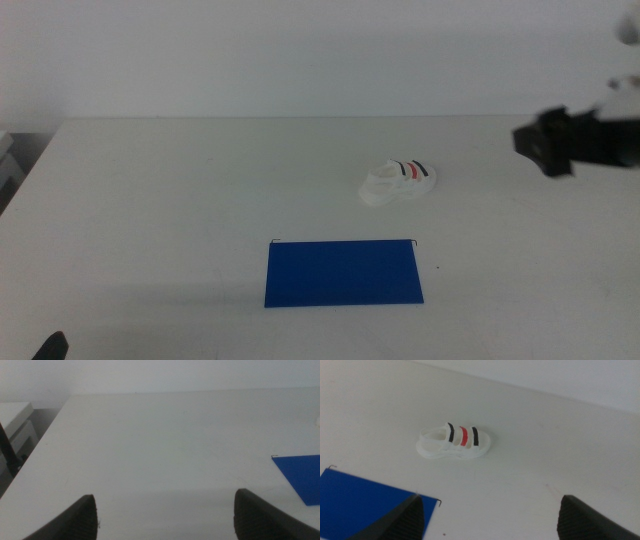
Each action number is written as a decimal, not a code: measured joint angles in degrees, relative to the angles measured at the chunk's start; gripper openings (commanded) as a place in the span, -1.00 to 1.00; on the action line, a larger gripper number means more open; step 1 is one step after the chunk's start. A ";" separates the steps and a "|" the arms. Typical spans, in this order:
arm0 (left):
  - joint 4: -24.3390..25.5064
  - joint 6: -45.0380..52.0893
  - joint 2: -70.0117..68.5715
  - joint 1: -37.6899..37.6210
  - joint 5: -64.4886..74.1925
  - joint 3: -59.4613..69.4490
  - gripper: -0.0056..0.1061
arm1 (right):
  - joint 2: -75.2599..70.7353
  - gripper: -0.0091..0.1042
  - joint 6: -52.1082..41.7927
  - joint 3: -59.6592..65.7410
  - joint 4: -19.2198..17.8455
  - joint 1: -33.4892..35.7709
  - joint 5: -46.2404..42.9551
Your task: Use one arm to grab the shoe from the table and place it on the mat.
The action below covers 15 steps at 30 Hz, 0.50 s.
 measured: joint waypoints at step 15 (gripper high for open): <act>0.00 0.00 0.00 0.00 0.00 0.00 0.78 | 26.96 0.78 18.85 -25.97 0.30 0.27 13.19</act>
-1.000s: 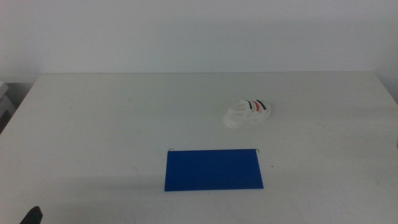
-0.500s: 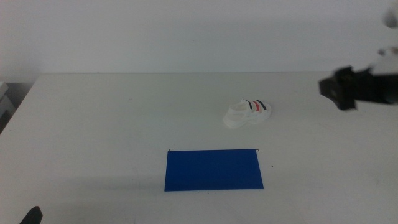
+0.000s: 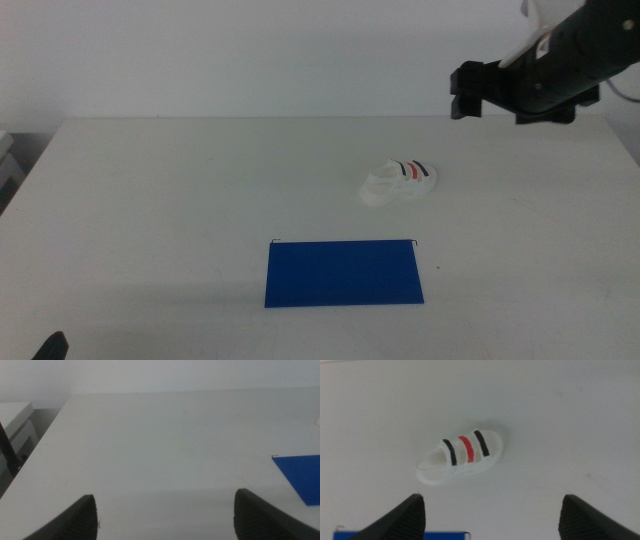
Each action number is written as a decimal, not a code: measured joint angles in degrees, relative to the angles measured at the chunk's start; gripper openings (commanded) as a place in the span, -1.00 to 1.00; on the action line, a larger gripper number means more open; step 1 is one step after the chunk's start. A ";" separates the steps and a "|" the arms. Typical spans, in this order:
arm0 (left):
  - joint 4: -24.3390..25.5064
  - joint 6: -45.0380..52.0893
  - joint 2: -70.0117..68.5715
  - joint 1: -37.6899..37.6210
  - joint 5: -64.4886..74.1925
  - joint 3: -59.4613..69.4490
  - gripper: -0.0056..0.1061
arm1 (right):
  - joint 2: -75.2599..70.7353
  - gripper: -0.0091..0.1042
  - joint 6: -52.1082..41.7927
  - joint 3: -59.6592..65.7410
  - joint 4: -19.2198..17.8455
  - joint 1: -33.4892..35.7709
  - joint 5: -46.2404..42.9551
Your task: Use one arm to grab the shoe from the table and place it on the mat.
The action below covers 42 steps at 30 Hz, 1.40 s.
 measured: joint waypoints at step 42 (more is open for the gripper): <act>0.00 0.00 0.00 0.00 0.00 0.00 0.78 | 21.18 0.78 54.13 -23.20 -4.95 6.24 12.21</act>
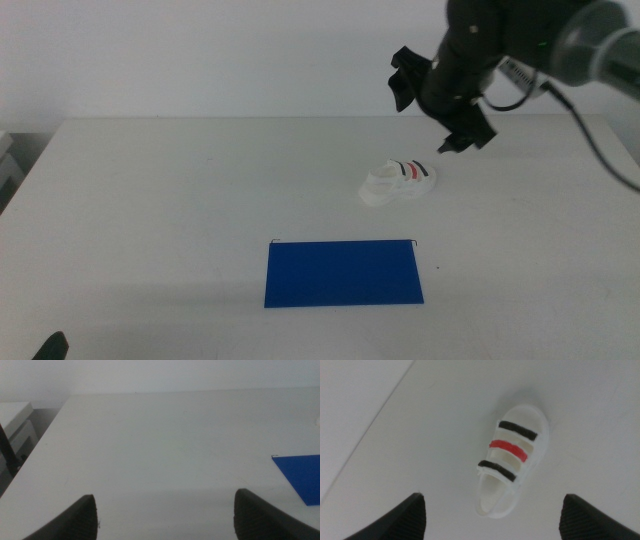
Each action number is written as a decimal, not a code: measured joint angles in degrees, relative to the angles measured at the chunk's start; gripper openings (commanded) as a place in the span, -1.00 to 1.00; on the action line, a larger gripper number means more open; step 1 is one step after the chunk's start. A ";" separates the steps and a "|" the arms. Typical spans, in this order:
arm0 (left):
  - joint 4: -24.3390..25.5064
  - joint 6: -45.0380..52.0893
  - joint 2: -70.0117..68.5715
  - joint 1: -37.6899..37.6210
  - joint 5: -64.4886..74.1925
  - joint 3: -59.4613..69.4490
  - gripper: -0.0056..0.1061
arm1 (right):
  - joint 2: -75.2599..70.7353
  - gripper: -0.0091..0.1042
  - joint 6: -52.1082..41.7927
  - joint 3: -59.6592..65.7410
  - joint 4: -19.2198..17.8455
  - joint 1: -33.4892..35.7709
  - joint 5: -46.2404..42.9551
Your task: Use one arm to grab the shoe from the table and place it on the mat.
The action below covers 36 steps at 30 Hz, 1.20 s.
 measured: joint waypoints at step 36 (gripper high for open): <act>0.00 0.00 0.00 0.00 0.00 0.00 0.78 | 28.54 0.62 20.27 -29.18 4.72 -1.22 15.41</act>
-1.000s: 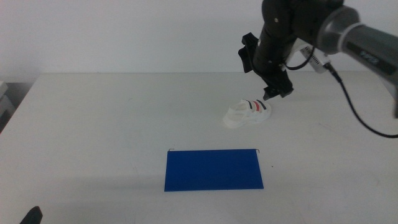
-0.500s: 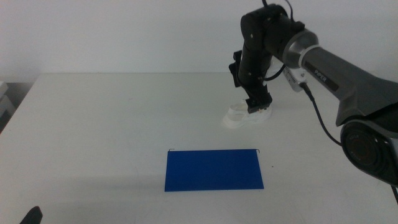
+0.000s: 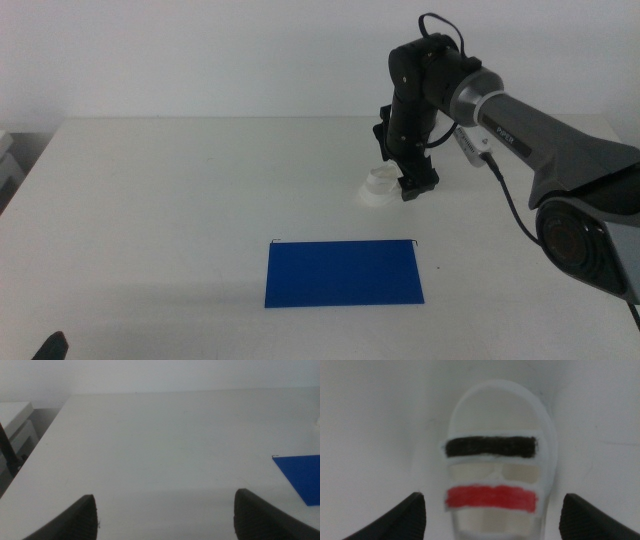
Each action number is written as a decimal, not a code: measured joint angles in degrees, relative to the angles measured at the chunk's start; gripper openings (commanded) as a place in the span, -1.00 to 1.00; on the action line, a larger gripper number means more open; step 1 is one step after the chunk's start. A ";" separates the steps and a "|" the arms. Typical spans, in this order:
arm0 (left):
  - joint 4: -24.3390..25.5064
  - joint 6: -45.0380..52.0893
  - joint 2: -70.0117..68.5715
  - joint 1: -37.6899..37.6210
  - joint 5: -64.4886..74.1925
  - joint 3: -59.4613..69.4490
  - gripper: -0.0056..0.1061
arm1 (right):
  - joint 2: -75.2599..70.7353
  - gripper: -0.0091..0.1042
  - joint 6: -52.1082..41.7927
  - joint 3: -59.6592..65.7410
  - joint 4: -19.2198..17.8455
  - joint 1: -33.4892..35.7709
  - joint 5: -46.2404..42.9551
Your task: Use one arm to grab the shoe from the table and place it on the mat.
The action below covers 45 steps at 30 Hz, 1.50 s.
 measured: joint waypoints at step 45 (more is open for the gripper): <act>0.00 0.00 0.00 0.00 0.00 0.00 0.78 | -34.97 -0.65 -2.08 39.82 -0.25 4.23 -0.24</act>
